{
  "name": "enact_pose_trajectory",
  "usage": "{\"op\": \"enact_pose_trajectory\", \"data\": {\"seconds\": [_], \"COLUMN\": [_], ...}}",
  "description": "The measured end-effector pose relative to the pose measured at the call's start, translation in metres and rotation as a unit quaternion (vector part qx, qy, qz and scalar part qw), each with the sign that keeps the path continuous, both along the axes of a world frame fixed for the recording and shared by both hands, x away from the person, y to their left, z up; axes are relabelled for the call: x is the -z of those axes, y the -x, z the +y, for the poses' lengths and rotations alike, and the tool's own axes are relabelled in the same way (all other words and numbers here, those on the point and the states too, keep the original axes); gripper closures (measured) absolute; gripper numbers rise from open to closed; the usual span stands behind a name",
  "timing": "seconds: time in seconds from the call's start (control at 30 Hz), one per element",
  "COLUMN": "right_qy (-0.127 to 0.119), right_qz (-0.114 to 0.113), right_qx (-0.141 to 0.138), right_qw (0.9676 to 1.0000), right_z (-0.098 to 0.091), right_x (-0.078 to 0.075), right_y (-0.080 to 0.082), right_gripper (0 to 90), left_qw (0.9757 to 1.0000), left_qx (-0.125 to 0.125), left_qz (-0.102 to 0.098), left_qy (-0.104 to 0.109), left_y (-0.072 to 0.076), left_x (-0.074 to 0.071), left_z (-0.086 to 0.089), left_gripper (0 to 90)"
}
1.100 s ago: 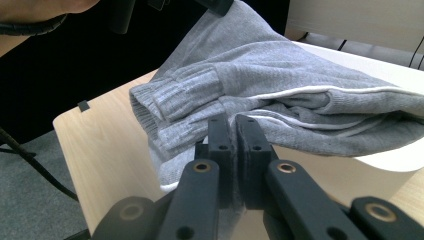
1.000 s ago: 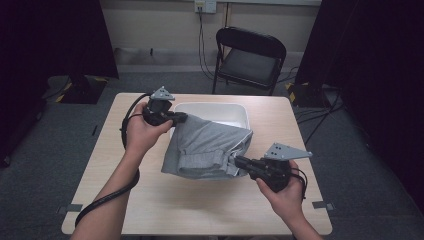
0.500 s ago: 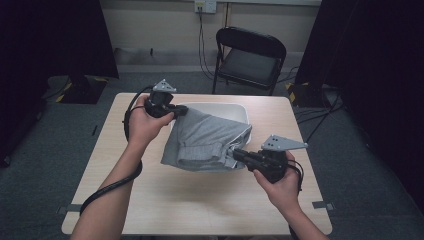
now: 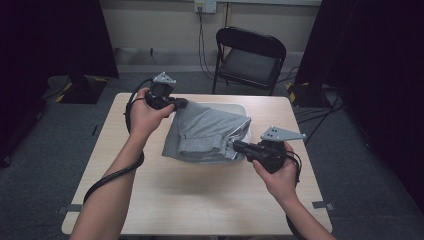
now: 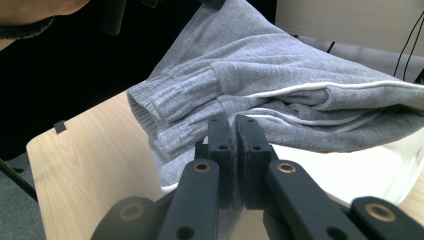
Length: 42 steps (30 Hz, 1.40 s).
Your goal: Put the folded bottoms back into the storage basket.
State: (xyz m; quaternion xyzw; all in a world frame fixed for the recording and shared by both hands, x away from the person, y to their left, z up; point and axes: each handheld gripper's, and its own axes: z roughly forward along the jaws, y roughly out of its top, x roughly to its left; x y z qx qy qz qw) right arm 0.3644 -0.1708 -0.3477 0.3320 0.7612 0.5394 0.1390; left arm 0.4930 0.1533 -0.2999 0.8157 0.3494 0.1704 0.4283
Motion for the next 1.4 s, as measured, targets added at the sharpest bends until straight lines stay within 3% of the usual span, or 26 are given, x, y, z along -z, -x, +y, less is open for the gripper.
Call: {"op": "enact_pose_trajectory", "data": {"seconds": [0.53,1.4], "right_qy": [-0.016,-0.015], "right_qz": [0.012,0.013], "right_qx": [0.007,0.024], "right_qw": [0.9998,0.9995], "right_z": [0.001,0.001], "right_x": [0.007,0.008], "right_y": [-0.020,-0.053], "right_gripper": [87.1,87.0], "left_qw": [1.0000,1.0000], "left_qx": [-0.002,-0.009], "left_qz": [0.000,0.003], "left_qy": [0.000,0.001], "left_y": [-0.021,-0.050], "left_x": [0.002,0.007], "left_z": [-0.002,-0.003], "left_gripper": [86.0,85.9]}}
